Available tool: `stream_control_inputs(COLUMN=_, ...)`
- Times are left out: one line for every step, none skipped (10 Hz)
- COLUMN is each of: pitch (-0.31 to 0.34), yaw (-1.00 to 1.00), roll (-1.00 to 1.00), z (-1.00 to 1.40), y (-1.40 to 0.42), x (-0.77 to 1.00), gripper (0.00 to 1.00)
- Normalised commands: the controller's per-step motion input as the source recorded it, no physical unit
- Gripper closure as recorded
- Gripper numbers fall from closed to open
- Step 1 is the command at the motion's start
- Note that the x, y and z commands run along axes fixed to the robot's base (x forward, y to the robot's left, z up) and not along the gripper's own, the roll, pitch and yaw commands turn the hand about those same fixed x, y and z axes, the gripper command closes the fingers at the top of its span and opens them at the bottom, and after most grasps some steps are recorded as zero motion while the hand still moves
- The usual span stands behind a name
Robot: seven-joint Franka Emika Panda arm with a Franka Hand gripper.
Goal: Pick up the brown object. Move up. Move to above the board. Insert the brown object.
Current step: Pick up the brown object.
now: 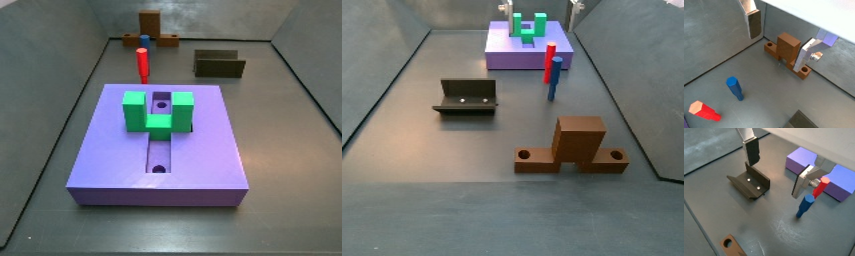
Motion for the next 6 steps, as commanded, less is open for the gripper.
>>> stream_control_inputs(pitch=-0.059, yaw=0.0, roll=-0.05, z=-0.02, y=0.05, x=-0.16, gripper=0.0)
stream_control_inputs(pitch=-0.09, yaw=-0.05, roll=-0.23, z=0.0, y=0.72, x=-0.3, gripper=0.0)
stream_control_inputs(pitch=-0.099, yaw=0.0, roll=-0.24, z=-0.09, y=0.81, x=-0.15, gripper=0.0)
stream_control_inputs(pitch=-0.066, yaw=0.0, roll=-0.21, z=-0.16, y=0.83, x=-0.15, gripper=0.0)
stream_control_inputs(pitch=0.0, yaw=-0.09, roll=-0.13, z=-0.35, y=0.8, x=-0.15, gripper=0.0)
stream_control_inputs(pitch=0.017, yaw=-0.23, roll=-0.01, z=-0.49, y=0.69, x=-0.19, gripper=0.0)
